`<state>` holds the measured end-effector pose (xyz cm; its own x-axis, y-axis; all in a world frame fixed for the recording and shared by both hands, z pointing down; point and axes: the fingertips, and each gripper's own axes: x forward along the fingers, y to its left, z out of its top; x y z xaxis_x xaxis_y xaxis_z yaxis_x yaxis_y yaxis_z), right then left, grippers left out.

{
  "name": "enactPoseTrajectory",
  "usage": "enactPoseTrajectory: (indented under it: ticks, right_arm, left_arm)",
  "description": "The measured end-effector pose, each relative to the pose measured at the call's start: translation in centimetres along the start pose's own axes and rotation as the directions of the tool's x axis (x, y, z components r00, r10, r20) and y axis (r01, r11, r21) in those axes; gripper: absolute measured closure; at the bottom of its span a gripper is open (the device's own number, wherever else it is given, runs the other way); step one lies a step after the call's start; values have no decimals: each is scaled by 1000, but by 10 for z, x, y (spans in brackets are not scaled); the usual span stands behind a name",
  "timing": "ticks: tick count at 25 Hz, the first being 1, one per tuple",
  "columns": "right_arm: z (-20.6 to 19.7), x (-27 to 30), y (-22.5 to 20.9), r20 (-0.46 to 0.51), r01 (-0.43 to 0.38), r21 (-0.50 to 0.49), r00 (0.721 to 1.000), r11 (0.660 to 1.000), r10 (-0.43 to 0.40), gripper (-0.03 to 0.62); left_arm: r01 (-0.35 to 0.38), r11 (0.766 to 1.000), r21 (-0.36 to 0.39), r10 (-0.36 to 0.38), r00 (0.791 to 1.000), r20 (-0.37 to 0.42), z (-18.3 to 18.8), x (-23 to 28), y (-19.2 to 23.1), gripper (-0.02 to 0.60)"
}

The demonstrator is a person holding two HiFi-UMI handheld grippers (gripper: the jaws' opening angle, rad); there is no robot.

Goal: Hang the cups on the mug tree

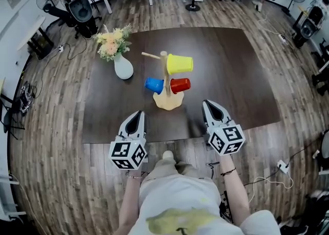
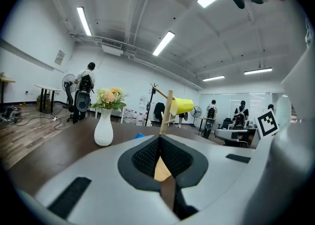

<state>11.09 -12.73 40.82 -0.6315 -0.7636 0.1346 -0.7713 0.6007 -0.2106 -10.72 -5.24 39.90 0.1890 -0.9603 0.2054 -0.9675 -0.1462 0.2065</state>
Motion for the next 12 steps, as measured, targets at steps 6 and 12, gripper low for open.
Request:
enactPoseTrajectory:
  ticks: [6,12]
  right_arm:
    - [6,-9,-8,24,9,15,1000,1000,-9,574]
    - [11,-12,-9,39,-2,6,999,1000,2,574]
  left_arm:
    - [-18,1000,10,18,999,27,11,-5,2,558]
    - [-21,999,38,19,999,39,18,-7,1,558]
